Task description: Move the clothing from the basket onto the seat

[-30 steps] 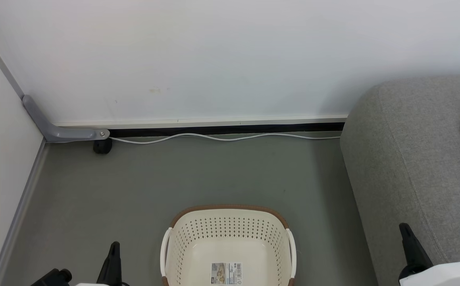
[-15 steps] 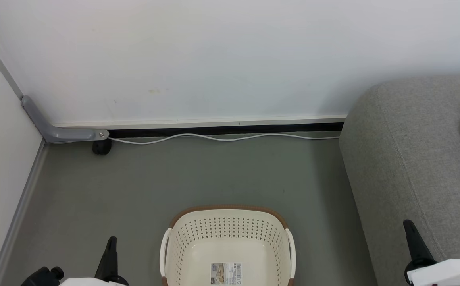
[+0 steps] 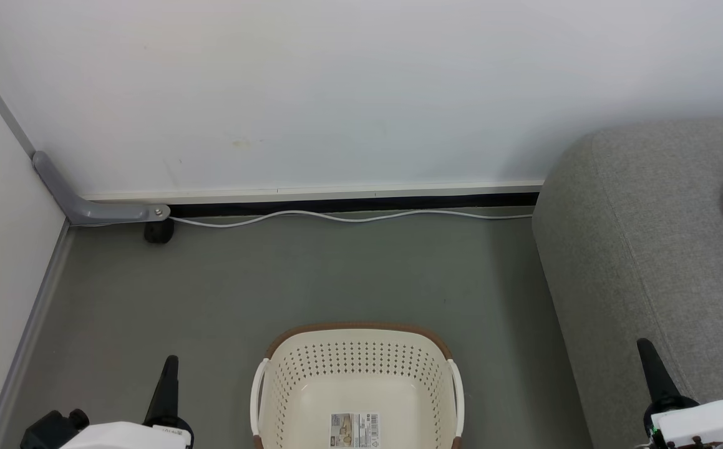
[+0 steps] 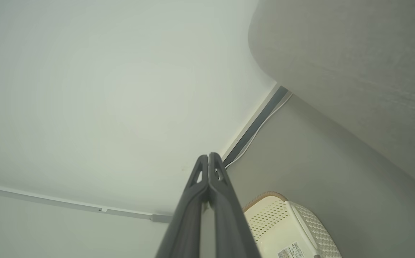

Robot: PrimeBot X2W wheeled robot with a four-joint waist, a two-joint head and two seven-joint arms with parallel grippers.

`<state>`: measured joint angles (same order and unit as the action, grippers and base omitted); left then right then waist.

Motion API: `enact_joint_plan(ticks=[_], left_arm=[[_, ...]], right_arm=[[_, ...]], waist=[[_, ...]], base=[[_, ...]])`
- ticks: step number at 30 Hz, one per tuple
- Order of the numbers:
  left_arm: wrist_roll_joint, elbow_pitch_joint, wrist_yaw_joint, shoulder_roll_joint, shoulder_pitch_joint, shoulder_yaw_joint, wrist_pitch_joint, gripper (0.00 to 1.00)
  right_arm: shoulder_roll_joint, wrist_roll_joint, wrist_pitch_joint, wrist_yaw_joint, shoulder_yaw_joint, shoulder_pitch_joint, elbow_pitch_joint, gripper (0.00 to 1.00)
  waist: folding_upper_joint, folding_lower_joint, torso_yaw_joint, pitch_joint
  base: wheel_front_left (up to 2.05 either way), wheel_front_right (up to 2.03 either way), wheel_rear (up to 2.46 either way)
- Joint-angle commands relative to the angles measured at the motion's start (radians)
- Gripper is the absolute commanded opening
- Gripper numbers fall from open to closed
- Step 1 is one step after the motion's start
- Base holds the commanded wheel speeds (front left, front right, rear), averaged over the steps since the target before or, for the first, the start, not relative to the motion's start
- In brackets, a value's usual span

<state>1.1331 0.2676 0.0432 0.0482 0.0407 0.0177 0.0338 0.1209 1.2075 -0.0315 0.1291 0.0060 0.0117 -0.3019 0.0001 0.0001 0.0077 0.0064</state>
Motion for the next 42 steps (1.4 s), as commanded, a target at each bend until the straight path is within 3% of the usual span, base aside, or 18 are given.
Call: enact_joint_plan(ticks=[1,42], left_arm=[[0.033,-0.024,0.014,0.013,-0.063,-0.030,-0.008,0.00],[0.490,-0.023,0.087,0.015,-0.147,-0.114,-0.133,0.00]], right_arm=[[0.006,0.028,0.012,0.001,0.002,0.048,0.033,0.00],[-0.063,0.409,0.137,0.002,-0.111,0.095,0.058,0.00]], waist=[[-0.0001,-0.0001,0.000,0.000],[-0.0001,-0.0001,-0.008,-0.003]], base=[[0.00,0.00,0.00],[0.00,0.00,0.00]])
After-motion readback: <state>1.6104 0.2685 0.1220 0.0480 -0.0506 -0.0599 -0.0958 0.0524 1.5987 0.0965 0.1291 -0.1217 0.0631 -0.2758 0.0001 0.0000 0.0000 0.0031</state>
